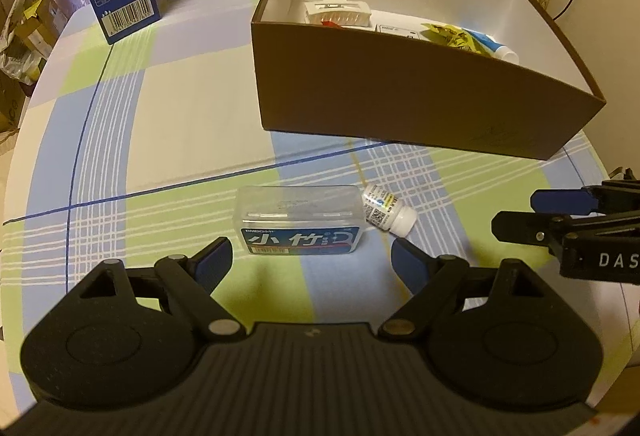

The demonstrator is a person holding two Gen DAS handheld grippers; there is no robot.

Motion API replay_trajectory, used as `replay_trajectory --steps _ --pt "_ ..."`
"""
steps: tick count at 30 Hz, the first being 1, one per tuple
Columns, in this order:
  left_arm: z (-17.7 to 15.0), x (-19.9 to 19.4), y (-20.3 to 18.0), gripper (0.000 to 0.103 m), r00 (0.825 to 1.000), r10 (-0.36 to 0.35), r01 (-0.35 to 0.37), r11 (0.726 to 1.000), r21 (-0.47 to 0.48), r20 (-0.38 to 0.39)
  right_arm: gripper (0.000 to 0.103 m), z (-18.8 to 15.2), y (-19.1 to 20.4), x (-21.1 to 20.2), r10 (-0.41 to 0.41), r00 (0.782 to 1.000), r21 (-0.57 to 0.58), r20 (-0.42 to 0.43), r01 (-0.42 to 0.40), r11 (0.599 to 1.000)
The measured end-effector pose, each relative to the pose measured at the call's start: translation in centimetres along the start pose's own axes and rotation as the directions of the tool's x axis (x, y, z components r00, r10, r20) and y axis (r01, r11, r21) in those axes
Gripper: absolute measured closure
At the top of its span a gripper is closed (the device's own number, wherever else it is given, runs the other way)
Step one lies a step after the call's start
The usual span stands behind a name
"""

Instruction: Organize objects

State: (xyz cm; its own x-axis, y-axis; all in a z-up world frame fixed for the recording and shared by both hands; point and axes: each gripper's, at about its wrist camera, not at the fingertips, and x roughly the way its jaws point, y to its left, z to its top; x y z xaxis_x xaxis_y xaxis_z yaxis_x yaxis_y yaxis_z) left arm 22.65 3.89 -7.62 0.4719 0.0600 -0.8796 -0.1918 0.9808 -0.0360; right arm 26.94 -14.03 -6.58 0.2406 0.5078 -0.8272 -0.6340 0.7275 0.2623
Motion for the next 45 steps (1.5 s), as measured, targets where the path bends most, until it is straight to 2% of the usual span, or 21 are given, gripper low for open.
replay_trajectory --steps 20,29,36,45 --pt "1.5 3.8 0.7 0.016 0.999 0.0 0.001 1.0 0.004 -0.034 0.048 0.6 -0.7 2.0 -0.026 0.999 0.028 -0.038 0.027 0.999" --pt "1.5 4.3 1.2 0.019 1.0 0.014 -0.014 1.0 0.011 -0.013 0.048 0.7 -0.3 2.9 -0.018 0.998 0.015 -0.052 0.019 1.0" --pt "1.0 4.0 2.6 0.019 0.999 0.052 -0.052 0.998 -0.019 -0.004 0.048 0.8 1.1 4.4 0.017 0.998 -0.044 -0.065 -0.02 0.999" --pt "0.3 3.5 4.3 0.019 0.996 0.09 -0.09 0.993 -0.071 -0.006 0.048 0.7 3.6 7.6 0.055 0.995 -0.181 -0.079 -0.069 0.981"
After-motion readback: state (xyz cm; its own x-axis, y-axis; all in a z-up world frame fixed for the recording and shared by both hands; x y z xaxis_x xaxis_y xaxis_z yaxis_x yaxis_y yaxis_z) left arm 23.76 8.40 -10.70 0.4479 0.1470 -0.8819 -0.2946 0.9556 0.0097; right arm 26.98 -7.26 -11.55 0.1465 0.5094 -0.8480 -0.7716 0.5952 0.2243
